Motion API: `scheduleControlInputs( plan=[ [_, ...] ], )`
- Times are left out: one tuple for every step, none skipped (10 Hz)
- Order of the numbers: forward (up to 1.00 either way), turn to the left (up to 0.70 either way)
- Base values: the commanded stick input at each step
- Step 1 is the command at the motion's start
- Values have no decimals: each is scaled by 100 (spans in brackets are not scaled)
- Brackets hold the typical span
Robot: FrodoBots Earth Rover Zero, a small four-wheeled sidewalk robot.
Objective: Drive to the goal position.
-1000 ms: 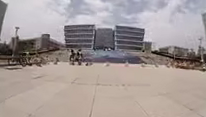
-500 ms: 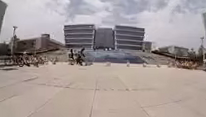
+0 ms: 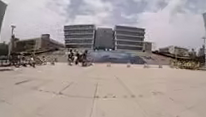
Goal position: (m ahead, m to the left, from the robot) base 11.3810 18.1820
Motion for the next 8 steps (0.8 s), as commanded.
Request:
scheduleControlInputs(
  plan=[
    [70, 0],
    [70, 0],
    [70, 0],
    [70, 0],
    [70, 0],
    [70, 0],
    [70, 0],
    [70, 0]
  ],
)
